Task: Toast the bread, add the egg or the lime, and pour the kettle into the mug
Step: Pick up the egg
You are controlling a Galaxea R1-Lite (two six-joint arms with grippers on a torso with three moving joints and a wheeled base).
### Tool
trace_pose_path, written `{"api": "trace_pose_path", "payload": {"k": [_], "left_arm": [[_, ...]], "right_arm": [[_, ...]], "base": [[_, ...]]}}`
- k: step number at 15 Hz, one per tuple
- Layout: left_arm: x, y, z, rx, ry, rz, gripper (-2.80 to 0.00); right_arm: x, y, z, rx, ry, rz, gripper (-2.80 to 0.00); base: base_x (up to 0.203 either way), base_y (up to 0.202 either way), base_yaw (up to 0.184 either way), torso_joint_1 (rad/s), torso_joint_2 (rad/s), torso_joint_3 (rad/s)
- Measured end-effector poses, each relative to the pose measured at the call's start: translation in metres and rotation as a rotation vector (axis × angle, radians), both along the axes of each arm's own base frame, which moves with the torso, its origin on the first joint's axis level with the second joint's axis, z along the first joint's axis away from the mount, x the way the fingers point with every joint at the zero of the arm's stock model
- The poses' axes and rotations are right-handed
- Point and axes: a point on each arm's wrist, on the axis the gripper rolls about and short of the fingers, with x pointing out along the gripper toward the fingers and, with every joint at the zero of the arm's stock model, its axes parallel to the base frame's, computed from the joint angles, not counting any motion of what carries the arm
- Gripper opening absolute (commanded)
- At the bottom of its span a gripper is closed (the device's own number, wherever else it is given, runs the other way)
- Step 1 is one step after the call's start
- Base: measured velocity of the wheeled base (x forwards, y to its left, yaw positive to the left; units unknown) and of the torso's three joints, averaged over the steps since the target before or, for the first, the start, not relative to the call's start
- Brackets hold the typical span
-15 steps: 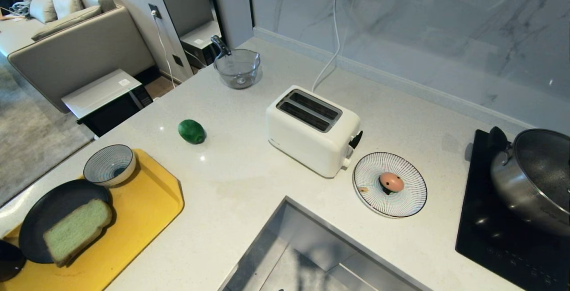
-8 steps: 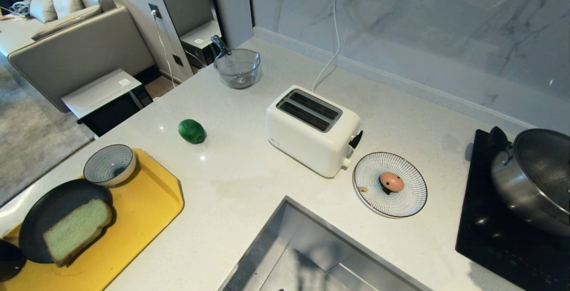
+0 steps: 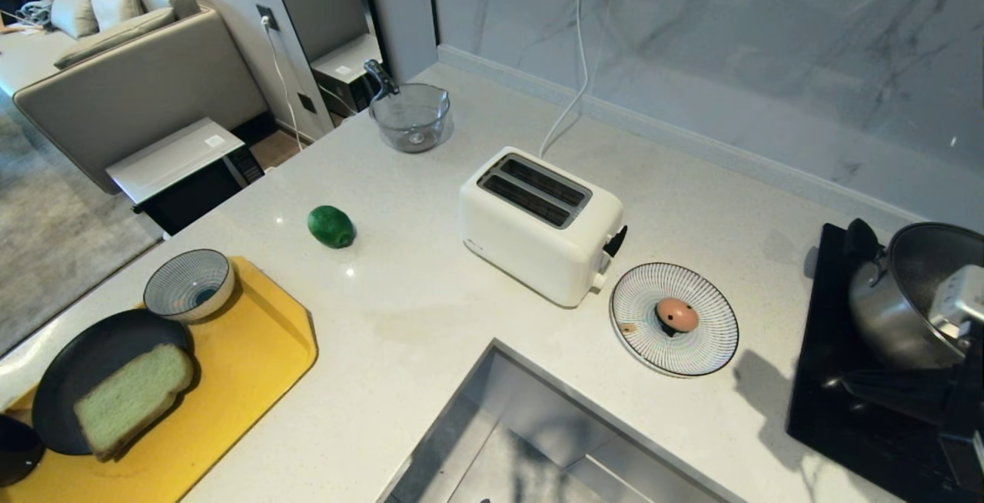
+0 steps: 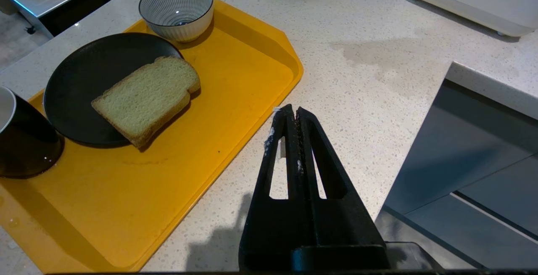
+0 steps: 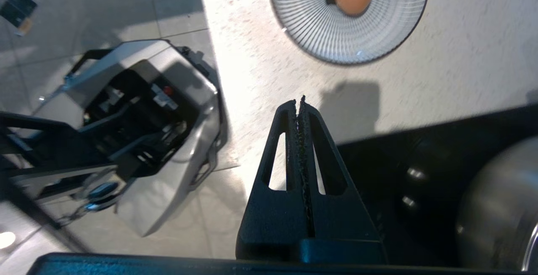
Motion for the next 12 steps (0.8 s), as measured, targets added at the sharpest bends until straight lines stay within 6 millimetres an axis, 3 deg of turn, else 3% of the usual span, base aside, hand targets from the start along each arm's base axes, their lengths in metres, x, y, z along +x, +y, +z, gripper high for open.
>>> {"api": "trace_pose_path", "payload": {"k": [1, 6, 12], "left_arm": [[0.000, 0.000, 0.000, 0.000, -0.001, 0.000, -2.80], [0.000, 0.000, 0.000, 0.000, 0.000, 0.000, -2.80], [0.000, 0.000, 0.000, 0.000, 0.000, 0.000, -2.80]], "right_arm": [[0.016, -0.001, -0.004, -0.017, -0.008, 0.020, 0.00], [0.073, -0.006, -0.026, -0.054, -0.039, 0.078, 0.00], [0.104, -0.010, -0.034, -0.159, -0.043, 0.151, 0.00]], "base": [[0.000, 0.000, 0.000, 0.000, 0.00, 0.000], [0.000, 0.000, 0.000, 0.000, 0.00, 0.000], [0.000, 0.000, 0.000, 0.000, 0.00, 0.000]]}}
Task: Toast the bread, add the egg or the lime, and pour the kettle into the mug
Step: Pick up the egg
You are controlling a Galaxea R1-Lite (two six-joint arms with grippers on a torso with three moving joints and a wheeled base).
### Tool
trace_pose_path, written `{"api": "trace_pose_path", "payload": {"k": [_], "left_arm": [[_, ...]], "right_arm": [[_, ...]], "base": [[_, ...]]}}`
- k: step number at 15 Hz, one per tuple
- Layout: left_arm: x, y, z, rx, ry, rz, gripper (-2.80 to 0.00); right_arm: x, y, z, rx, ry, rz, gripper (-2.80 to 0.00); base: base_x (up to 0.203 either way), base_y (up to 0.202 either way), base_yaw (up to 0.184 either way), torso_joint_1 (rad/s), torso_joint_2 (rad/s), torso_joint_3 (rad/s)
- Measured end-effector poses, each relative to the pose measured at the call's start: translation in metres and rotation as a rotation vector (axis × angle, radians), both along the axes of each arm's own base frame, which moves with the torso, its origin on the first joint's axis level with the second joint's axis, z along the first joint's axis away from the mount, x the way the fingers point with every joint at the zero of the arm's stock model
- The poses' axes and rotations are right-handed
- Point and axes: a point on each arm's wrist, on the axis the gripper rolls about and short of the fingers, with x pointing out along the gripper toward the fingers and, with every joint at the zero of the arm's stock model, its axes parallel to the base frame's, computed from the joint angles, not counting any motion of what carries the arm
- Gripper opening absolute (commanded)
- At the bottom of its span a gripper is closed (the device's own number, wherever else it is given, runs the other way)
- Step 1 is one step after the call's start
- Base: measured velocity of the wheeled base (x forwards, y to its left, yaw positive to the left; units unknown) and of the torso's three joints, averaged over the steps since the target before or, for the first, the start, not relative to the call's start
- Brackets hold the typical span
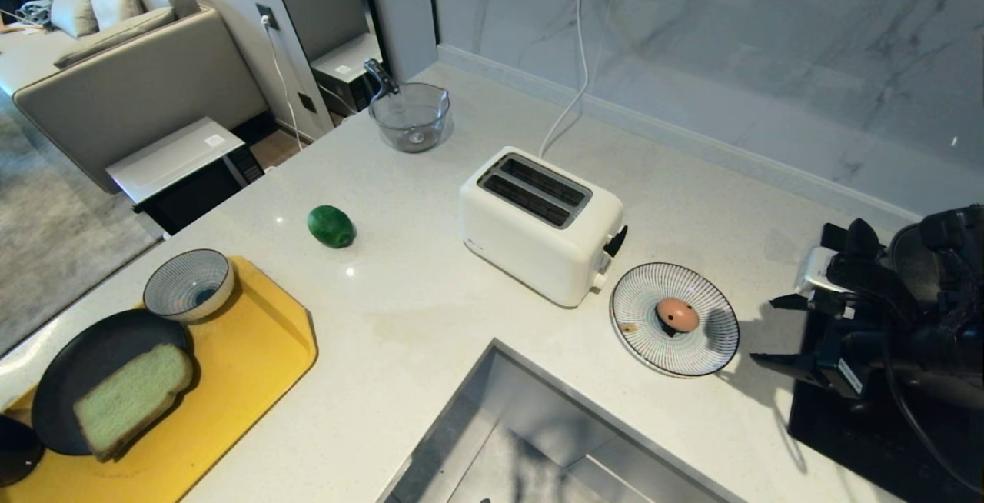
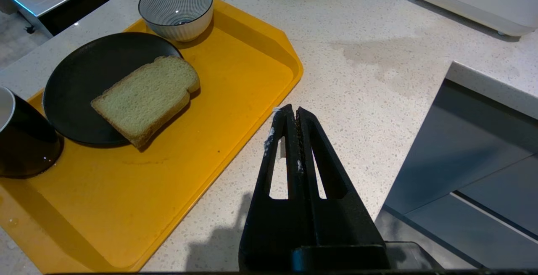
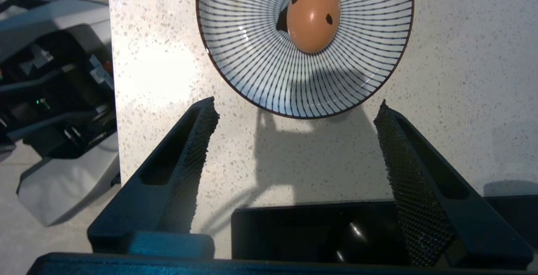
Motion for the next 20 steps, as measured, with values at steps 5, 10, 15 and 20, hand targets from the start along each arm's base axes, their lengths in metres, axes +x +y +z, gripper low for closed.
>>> {"api": "trace_pose_path", "payload": {"k": [5, 10, 15, 20], "left_arm": [[0.000, 0.000, 0.000, 0.000, 0.000, -0.001, -2.80], [0.000, 0.000, 0.000, 0.000, 0.000, -0.001, -2.80], [0.000, 0.000, 0.000, 0.000, -0.001, 0.000, -2.80], [0.000, 0.000, 0.000, -0.001, -0.001, 0.000, -2.80]], "right_arm": [[-0.002, -0.004, 0.031, -0.030, 0.123, -0.013, 0.00], [-0.026, -0.006, 0.062, -0.061, 0.325, 0.034, 0.00], [-0.027, -0.006, 0.074, -0.159, 0.240, 0.155, 0.00], [-0.004, 0.010, 0.077, -0.139, 0.257, 0.153, 0.00]], "base": [[0.000, 0.000, 0.000, 0.000, 0.00, 0.000], [0.000, 0.000, 0.000, 0.000, 0.00, 0.000], [0.000, 0.000, 0.000, 0.000, 0.00, 0.000], [0.000, 0.000, 0.000, 0.000, 0.00, 0.000]]}}
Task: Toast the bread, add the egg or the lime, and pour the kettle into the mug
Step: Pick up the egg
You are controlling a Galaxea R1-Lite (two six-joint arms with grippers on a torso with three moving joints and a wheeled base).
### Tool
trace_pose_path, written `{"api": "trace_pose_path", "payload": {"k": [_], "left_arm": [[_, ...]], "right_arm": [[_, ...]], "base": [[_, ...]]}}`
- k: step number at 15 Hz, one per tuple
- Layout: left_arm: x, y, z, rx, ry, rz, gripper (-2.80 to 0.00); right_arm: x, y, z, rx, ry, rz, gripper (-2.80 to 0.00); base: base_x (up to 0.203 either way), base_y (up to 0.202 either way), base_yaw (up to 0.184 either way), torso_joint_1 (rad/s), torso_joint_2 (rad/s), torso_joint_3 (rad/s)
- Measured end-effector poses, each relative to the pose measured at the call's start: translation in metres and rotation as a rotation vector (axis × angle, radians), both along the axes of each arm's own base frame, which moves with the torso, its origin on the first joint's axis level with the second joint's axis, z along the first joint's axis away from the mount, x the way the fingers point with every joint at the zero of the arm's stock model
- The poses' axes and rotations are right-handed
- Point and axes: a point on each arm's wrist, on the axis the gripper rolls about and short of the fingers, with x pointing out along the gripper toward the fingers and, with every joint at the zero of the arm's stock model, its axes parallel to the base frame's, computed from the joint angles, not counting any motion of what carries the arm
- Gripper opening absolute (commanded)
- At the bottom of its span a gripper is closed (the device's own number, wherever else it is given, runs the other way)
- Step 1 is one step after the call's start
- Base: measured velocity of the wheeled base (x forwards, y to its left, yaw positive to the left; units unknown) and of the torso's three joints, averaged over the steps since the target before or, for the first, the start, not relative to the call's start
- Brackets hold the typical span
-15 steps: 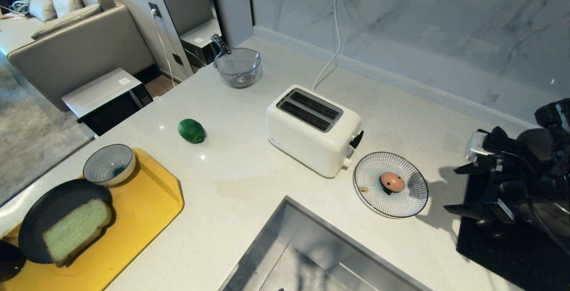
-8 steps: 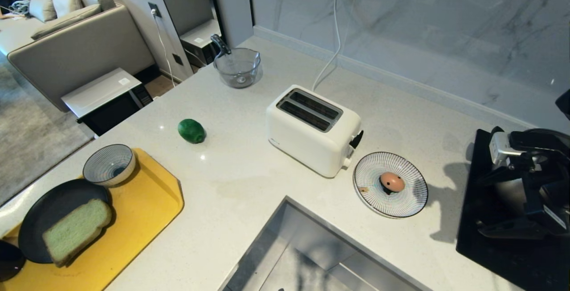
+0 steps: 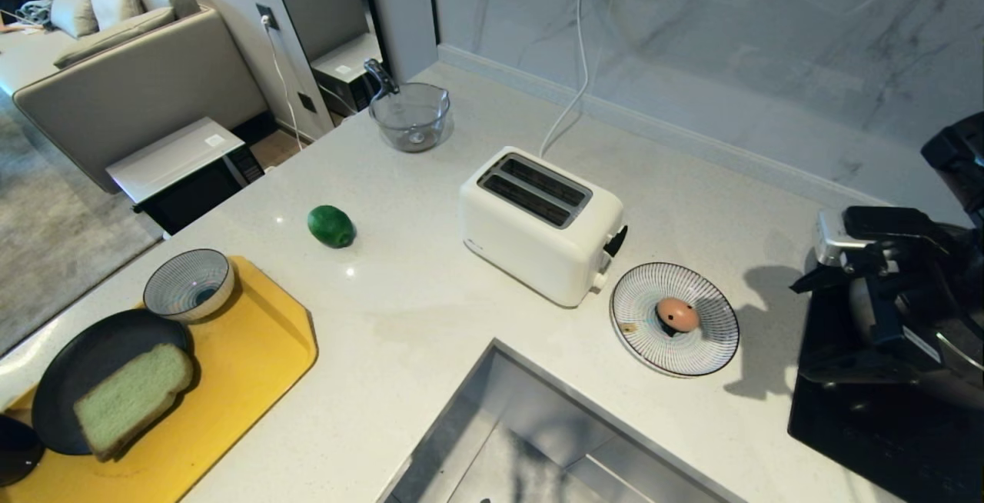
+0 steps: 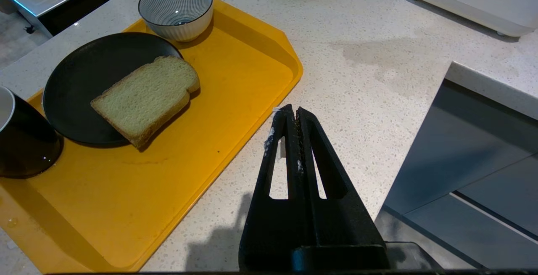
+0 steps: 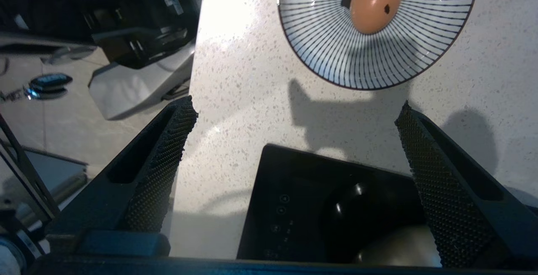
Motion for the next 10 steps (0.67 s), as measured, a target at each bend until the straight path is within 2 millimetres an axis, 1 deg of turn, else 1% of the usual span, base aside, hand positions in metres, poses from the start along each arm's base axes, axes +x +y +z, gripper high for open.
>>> {"api": "trace_pose_path", "payload": {"k": [2, 4, 7, 10], "left_arm": [[0.000, 0.000, 0.000, -0.001, 0.000, 0.000, -2.80], [0.000, 0.000, 0.000, 0.000, 0.000, 0.000, -2.80], [0.000, 0.000, 0.000, 0.000, 0.000, 0.000, -2.80], [0.000, 0.000, 0.000, 0.000, 0.000, 0.000, -2.80]], "right_arm": [[0.012, 0.009, 0.003, 0.067, 0.043, -0.101, 0.00], [0.019, 0.016, 0.002, 0.126, 0.105, -0.179, 0.00], [0.026, 0.018, -0.006, 0.110, 0.135, -0.168, 0.00], [0.040, 0.018, -0.019, 0.025, 0.124, -0.171, 0.00]], "base": [[0.000, 0.000, 0.000, 0.000, 0.00, 0.000], [0.000, 0.000, 0.000, 0.000, 0.00, 0.000], [0.000, 0.000, 0.000, 0.000, 0.00, 0.000], [0.000, 0.000, 0.000, 0.000, 0.00, 0.000]]}}
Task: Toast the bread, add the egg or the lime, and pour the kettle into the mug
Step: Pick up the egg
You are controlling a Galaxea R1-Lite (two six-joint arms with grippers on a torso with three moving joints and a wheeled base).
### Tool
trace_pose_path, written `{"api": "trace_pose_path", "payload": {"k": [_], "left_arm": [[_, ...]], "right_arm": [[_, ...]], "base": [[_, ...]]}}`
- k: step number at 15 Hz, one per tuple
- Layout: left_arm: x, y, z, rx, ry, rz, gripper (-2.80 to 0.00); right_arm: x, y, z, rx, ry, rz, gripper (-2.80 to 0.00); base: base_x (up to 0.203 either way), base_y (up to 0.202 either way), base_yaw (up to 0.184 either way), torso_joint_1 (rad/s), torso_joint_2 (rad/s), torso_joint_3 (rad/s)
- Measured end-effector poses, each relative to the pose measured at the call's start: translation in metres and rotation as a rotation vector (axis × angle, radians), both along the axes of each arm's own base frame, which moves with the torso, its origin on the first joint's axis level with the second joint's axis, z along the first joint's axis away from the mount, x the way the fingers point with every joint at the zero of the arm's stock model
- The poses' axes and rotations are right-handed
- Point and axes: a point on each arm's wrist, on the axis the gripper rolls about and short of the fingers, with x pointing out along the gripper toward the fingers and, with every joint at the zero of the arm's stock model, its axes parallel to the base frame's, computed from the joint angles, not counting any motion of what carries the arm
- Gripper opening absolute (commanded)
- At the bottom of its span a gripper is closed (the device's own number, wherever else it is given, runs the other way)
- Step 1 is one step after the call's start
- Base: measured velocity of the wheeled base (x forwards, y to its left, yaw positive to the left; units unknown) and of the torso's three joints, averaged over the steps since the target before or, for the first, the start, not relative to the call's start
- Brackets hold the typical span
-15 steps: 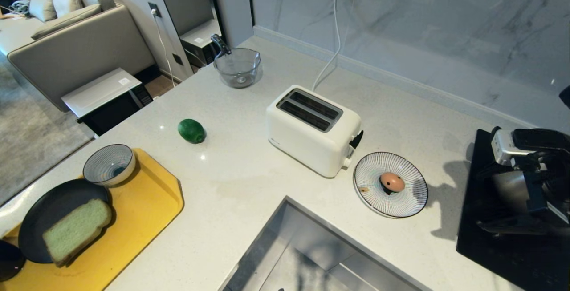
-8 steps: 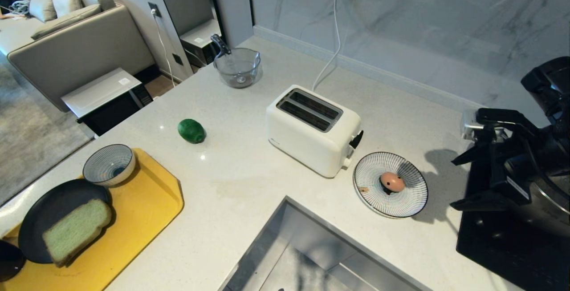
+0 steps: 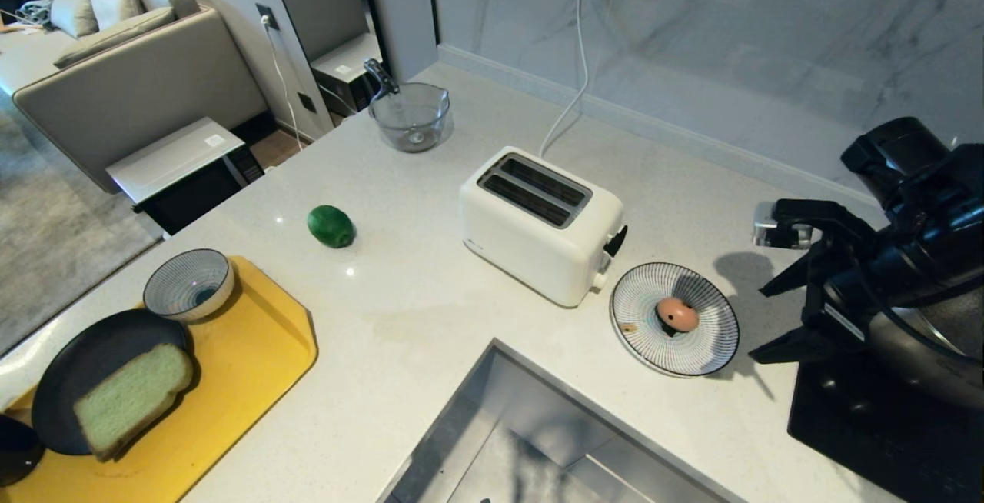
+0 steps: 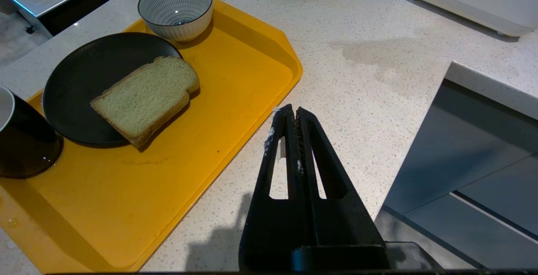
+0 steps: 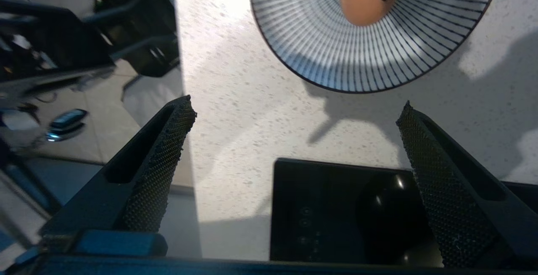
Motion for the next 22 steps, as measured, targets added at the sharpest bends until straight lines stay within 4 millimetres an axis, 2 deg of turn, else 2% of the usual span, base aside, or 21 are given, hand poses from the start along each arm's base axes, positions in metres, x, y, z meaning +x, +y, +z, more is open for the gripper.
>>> {"api": "trace_pose_path", "payload": {"k": [4, 8, 15, 22], "left_arm": [[0.000, 0.000, 0.000, 0.000, 0.000, 0.000, -2.80], [0.000, 0.000, 0.000, 0.000, 0.000, 0.000, -2.80], [0.000, 0.000, 0.000, 0.000, 0.000, 0.000, -2.80], [0.000, 0.000, 0.000, 0.000, 0.000, 0.000, -2.80]], "right_arm": [[0.027, 0.005, -0.028, -0.061, -0.008, 0.005, 0.00], [0.045, 0.009, -0.046, -0.056, 0.001, -0.008, 0.00], [0.073, 0.014, -0.058, -0.052, -0.017, -0.063, 0.00], [0.085, 0.026, -0.067, -0.061, -0.012, -0.046, 0.00]], "base": [[0.000, 0.000, 0.000, 0.000, 0.00, 0.000], [0.000, 0.000, 0.000, 0.000, 0.00, 0.000], [0.000, 0.000, 0.000, 0.000, 0.00, 0.000], [0.000, 0.000, 0.000, 0.000, 0.00, 0.000]]}}
